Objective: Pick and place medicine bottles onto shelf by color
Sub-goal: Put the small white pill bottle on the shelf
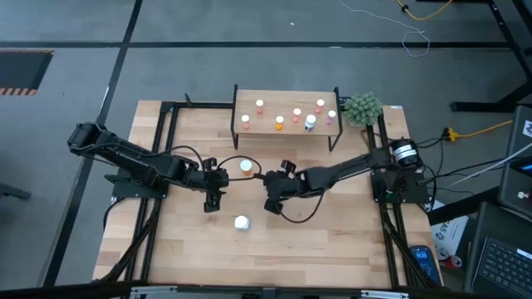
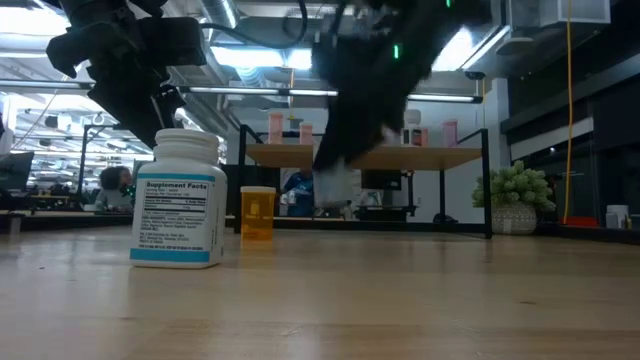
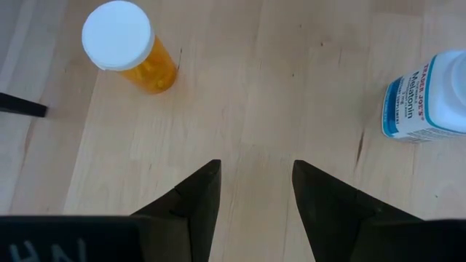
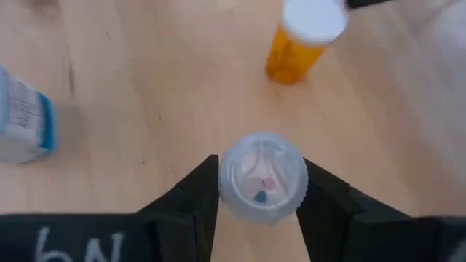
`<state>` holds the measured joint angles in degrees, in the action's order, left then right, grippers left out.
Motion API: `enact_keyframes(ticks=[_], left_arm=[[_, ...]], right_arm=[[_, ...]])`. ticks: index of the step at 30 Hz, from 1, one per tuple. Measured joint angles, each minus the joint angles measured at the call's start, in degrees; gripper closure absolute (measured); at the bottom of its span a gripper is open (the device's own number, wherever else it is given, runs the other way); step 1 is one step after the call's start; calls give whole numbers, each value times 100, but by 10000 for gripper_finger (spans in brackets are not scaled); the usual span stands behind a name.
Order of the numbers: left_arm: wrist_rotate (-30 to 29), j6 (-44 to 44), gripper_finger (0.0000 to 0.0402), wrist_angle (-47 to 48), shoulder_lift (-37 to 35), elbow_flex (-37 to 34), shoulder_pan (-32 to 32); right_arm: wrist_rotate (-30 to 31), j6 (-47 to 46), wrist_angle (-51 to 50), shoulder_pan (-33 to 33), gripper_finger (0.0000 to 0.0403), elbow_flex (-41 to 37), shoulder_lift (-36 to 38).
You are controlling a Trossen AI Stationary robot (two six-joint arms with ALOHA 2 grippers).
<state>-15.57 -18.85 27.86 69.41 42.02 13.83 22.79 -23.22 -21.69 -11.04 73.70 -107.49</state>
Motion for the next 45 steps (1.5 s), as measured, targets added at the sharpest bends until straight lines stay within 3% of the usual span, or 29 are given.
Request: enact_keyframes(ticks=[8, 13, 20, 23, 37, 41, 45], left_arm=[[-2, 7, 236, 15, -2, 0, 0], [-2, 7, 236, 11, -2, 0, 0], [-2, 4, 236, -1, -2, 0, 2], [-2, 4, 236, -2, -2, 0, 0], [-46, 4, 236, -11, -2, 0, 1], [-47, 4, 236, -11, -2, 0, 2], [-48, 2, 236, -10, -2, 0, 2]], right_arm=[[-321, 110, -3020, 3, 257, 2081, 492], [164, 164, -4730, 47, 257, 3481, 534], [1308, 801, -5704, 495, 257, 4936, 546], [1347, 1310, -5849, 941, 257, 5282, 571], [526, 1688, -5796, 3863, 257, 5128, 1070], [-284, 2113, -5059, 4446, 257, 4507, 1063], [-1153, 2417, -3628, 4921, 257, 3660, 1054]])
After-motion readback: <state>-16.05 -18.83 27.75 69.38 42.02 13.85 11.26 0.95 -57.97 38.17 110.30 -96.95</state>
